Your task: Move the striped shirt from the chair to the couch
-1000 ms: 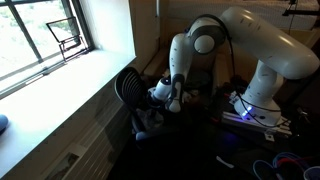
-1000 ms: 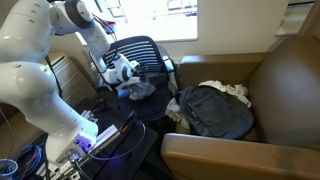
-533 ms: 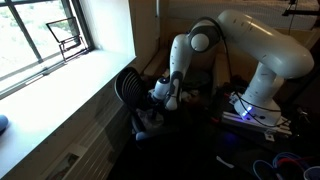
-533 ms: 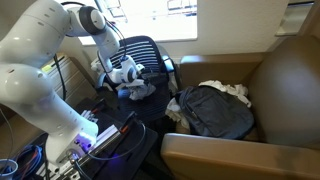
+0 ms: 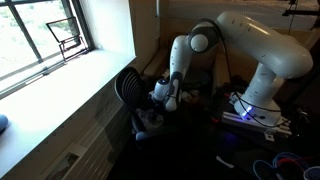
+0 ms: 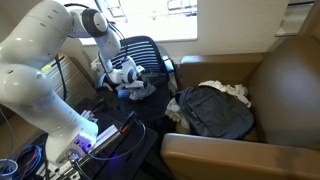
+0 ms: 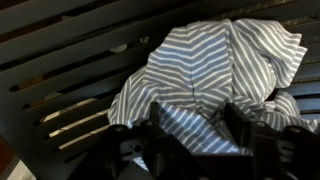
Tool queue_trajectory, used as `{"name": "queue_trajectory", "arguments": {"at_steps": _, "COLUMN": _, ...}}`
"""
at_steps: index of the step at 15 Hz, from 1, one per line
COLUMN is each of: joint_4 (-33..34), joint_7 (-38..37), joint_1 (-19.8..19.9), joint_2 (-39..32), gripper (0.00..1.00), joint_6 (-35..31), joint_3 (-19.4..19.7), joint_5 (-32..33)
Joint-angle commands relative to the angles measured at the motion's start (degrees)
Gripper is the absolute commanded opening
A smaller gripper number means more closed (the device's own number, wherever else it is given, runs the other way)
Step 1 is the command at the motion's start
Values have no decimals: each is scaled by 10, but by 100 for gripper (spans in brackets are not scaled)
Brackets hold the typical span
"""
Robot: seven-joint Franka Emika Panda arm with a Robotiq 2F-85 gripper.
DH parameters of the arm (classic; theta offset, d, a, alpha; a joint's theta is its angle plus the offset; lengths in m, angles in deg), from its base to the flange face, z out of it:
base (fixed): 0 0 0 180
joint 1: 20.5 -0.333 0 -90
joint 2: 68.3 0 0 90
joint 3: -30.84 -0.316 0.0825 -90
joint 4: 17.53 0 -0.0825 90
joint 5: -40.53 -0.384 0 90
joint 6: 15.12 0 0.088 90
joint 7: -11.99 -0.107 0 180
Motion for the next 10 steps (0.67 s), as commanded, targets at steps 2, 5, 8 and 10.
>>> {"name": "queue_trajectory", "arguments": {"at_steps": 2, "joint_4": 16, "joint_7": 10, "joint_1": 27, "joint_2": -12, "gripper": 31, "joint_6": 28, "joint_3": -18, "joint_5": 0}}
{"name": "queue_trajectory", "arguments": {"at_steps": 5, "joint_4": 17, "joint_7": 8, "joint_1": 27, "joint_2": -11, "gripper": 10, "joint_6": 27, "joint_3": -13, "joint_5": -3}}
{"name": "queue_trajectory", "arguments": {"at_steps": 8, "joint_4": 8, "joint_7": 5, "joint_1": 22, "joint_2": 4, "gripper": 0, "joint_6": 23, "joint_3": -9, "joint_5": -5}}
{"name": "queue_trajectory", "arguments": {"at_steps": 10, "joint_4": -11, "joint_7": 8, "joint_1": 30, "joint_2": 27, "gripper": 0, "joint_6": 24, "joint_3": -19, "joint_5": -1}}
